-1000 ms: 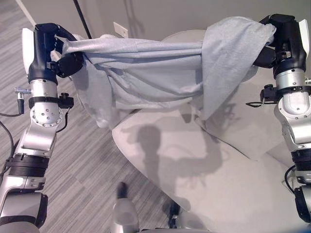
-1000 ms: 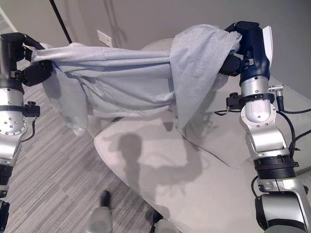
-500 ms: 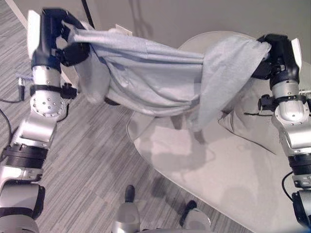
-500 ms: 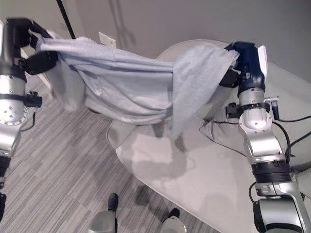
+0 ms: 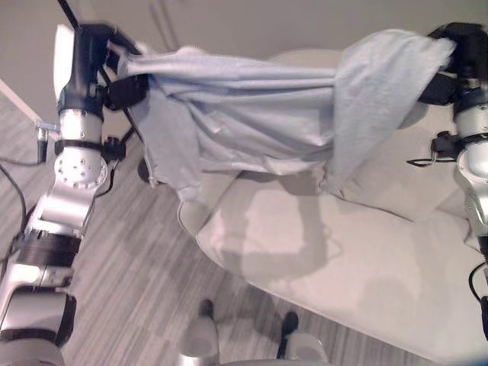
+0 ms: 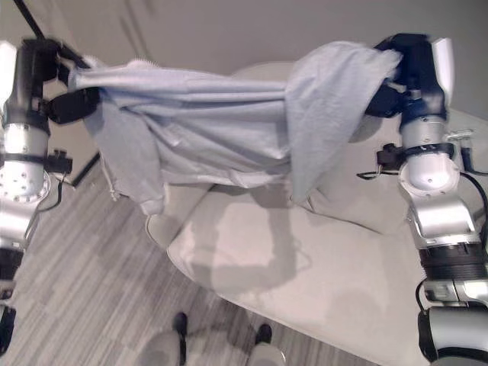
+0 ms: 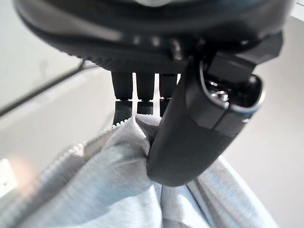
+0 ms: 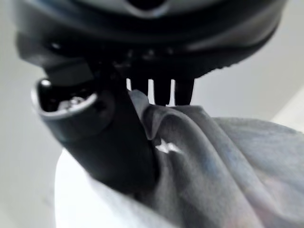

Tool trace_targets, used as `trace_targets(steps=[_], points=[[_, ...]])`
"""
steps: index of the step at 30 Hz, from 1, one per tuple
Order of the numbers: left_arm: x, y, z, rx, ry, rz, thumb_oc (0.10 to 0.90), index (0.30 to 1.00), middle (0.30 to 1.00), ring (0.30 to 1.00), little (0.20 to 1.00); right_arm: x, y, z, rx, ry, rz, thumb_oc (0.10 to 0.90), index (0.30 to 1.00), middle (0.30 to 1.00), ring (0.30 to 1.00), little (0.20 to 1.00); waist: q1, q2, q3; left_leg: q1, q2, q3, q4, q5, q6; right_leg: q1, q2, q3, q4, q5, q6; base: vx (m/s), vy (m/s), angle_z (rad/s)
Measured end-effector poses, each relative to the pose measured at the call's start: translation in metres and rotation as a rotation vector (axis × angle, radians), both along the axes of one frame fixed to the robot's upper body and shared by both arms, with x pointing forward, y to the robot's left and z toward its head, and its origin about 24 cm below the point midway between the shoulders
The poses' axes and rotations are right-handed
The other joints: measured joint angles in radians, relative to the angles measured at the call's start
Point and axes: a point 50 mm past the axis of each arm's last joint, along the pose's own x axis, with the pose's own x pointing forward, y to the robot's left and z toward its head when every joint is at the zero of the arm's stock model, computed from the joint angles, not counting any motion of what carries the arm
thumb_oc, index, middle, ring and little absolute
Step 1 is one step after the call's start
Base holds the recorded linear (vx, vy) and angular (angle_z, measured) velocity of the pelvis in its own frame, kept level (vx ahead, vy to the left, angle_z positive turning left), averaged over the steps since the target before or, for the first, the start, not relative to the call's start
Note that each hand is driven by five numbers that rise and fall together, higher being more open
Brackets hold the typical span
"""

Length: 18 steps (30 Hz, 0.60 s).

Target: Hang the clothes on the sofa on the clothes rack.

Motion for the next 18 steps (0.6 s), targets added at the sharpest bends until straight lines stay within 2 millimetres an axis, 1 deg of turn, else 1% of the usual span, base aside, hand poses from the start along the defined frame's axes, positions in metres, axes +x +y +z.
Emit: trace_targets(steps=[1,2,3,4,5,6,7,8,9,10,11,12,13,14,15,16,17,18], points=[[0.001,0.000,-0.004,0.006,0.016,-0.002,0.400,0.300,0.300,0.300,0.300,0.003,-0.001,-0.007,0.032,0.010,-0.009,0.400,0.300,0.300,0.300,0.300,0.005,0.011,-0.003,0.007,0.048,-0.048,-0.058,0.033,-0.010,0.003,-0.005,0.029,-0.008,0.005,0.027,0.19,0.503,-0.48],[0.002,-0.002,-0.009,0.011,0.039,-0.004,0.400,0.300,0.300,0.300,0.300,0.004,0.000,-0.010,0.037,0.023,-0.007,0.400,0.300,0.300,0.300,0.300,0.006,0.036,-0.015,0.021,0.058,-0.081,-0.120,0.048,-0.020,0.008,-0.015,0.047,-0.021,0.011,0.039,0.27,0.804,-0.74],[0.003,-0.004,-0.012,0.013,0.047,-0.010,0.400,0.300,0.300,0.300,0.300,0.003,-0.001,-0.009,0.030,0.021,-0.009,0.400,0.300,0.300,0.300,0.300,0.008,0.080,-0.024,0.041,0.051,-0.094,-0.130,0.065,-0.006,0.013,-0.027,0.055,-0.025,0.024,0.068,0.24,0.847,-0.67],[0.003,-0.004,-0.011,0.011,0.043,-0.013,0.400,0.300,0.300,0.300,0.300,0.001,-0.003,-0.015,0.045,0.027,-0.014,0.400,0.300,0.300,0.300,0.300,0.007,0.068,-0.020,0.045,0.026,-0.094,-0.102,0.148,-0.074,0.013,-0.058,0.065,-0.024,0.048,0.098,0.18,0.853,-0.67],[0.004,-0.004,-0.014,-0.004,0.048,-0.011,0.400,0.300,0.300,0.300,0.300,-0.001,-0.003,-0.031,0.050,0.072,-0.012,0.400,0.300,0.300,0.300,0.300,0.012,0.025,-0.018,0.043,-0.046,-0.057,-0.041,0.131,-0.093,0.013,-0.128,0.040,-0.018,0.084,0.064,0.13,0.749,-0.46],[0.004,-0.005,-0.016,-0.009,0.055,-0.012,0.400,0.300,0.300,0.300,0.300,-0.001,-0.004,-0.040,0.046,0.106,-0.012,0.400,0.300,0.300,0.300,0.300,0.018,0.015,-0.018,0.033,-0.067,-0.050,-0.011,0.107,-0.052,0.009,-0.161,0.012,-0.011,0.115,0.037,0.08,0.720,-0.48],[0.005,-0.007,-0.019,-0.009,0.067,-0.017,0.400,0.300,0.300,0.300,0.300,-0.003,-0.001,-0.053,0.071,0.141,-0.006,0.400,0.300,0.300,0.300,0.300,0.021,0.012,-0.019,0.021,-0.110,-0.002,0.052,0.059,-0.016,-0.026,-0.202,-0.046,0.030,0.229,-0.037,0.06,0.645,-0.42],[0.006,-0.008,-0.020,-0.010,0.071,-0.021,0.400,0.300,0.300,0.300,0.300,-0.003,0.003,-0.065,0.106,0.162,0.004,0.400,0.300,0.300,0.300,0.300,0.016,0.005,-0.025,0.045,-0.138,0.033,0.044,0.056,0.019,-0.048,-0.230,-0.099,0.076,0.264,-0.057,0.06,0.641,-0.32],[0.007,-0.011,-0.018,-0.011,0.065,-0.029,0.400,0.300,0.300,0.300,0.300,-0.004,0.004,-0.070,0.106,0.176,0.005,0.400,0.300,0.300,0.300,0.300,0.011,0.013,-0.030,0.049,-0.156,0.026,0.022,0.061,0.044,-0.079,-0.257,-0.120,0.143,0.283,-0.066,0.09,0.591,0.03],[0.007,-0.013,-0.017,-0.014,0.061,-0.036,0.400,0.300,0.300,0.300,0.300,-0.005,0.003,-0.071,0.107,0.178,0.001,0.400,0.300,0.300,0.300,0.300,-0.004,0.021,-0.036,0.052,-0.170,0.026,0.006,0.071,0.060,-0.094,-0.246,-0.108,0.191,0.236,-0.047,0.09,0.520,0.24],[0.006,-0.014,-0.016,-0.014,0.055,-0.039,0.400,0.300,0.300,0.300,0.300,-0.006,0.002,-0.073,0.107,0.184,-0.001,0.400,0.300,0.300,0.300,0.300,-0.003,0.024,-0.037,0.062,-0.164,0.009,-0.013,0.090,0.065,-0.110,-0.233,-0.091,0.234,0.194,-0.025,0.08,0.386,0.32],[0.006,-0.015,-0.012,-0.021,0.043,-0.041,0.400,0.300,0.300,0.300,0.300,-0.005,0.001,-0.067,0.091,0.173,-0.002,0.400,0.300,0.300,0.300,0.300,0.003,0.033,-0.043,0.092,-0.172,0.007,-0.099,0.136,0.078,-0.126,-0.133,-0.103,0.300,0.051,0.020,0.06,0.298,0.08],[0.005,-0.012,-0.009,-0.032,0.034,-0.029,0.400,0.300,0.300,0.300,0.300,-0.003,0.004,-0.058,0.086,0.148,0.008,0.400,0.300,0.300,0.300,0.300,0.021,0.041,-0.039,0.100,-0.166,0.013,-0.121,0.141,0.081,-0.121,-0.066,-0.151,0.275,-0.032,-0.002,0.05,0.188,0.00],[0.004,-0.010,-0.008,-0.041,0.029,-0.018,0.400,0.300,0.300,0.300,0.300,-0.001,0.006,-0.052,0.083,0.126,0.017,0.400,0.300,0.300,0.300,0.300,0.025,0.044,-0.037,0.103,-0.162,0.018,-0.133,0.154,0.081,-0.106,-0.018,-0.173,0.215,-0.055,-0.029,0.04,0.191,-0.01],[0.004,-0.006,-0.008,-0.065,0.025,-0.005,0.400,0.300,0.300,0.300,0.300,0.001,0.008,-0.042,0.079,0.091,0.028,0.400,0.300,0.300,0.300,0.300,0.025,0.047,-0.035,0.104,-0.160,0.009,-0.144,0.156,0.080,-0.044,0.091,-0.123,0.037,-0.039,-0.023,0.01,0.112,0.23],[0.005,-0.006,-0.012,-0.076,0.037,-0.002,0.400,0.300,0.300,0.300,0.300,0.001,0.007,-0.037,0.072,0.080,0.025,0.400,0.300,0.300,0.300,0.300,0.019,0.055,-0.033,0.108,-0.162,0.004,-0.147,0.159,0.080,-0.002,0.110,-0.100,-0.023,0.001,-0.015,0.03,0.148,0.21],[0.004,-0.004,-0.017,-0.074,0.059,0.003,0.400,0.300,0.300,0.300,0.300,0.002,0.007,-0.032,0.071,0.068,0.025,0.400,0.300,0.300,0.300,0.300,0.030,0.055,-0.032,0.133,-0.170,0.014,-0.167,0.168,0.080,0.012,0.115,-0.079,-0.034,0.017,-0.010,0.03,0.087,0.06],[0.004,-0.004,-0.021,-0.080,0.068,0.005,0.400,0.300,0.300,0.300,0.300,0.003,0.007,-0.031,0.068,0.066,0.025,0.400,0.300,0.300,0.300,0.300,0.034,0.056,-0.032,0.151,-0.172,0.015,-0.179,0.174,0.086,0.014,0.115,-0.079,-0.018,0.017,-0.011,0.11,0.226,-0.09]])
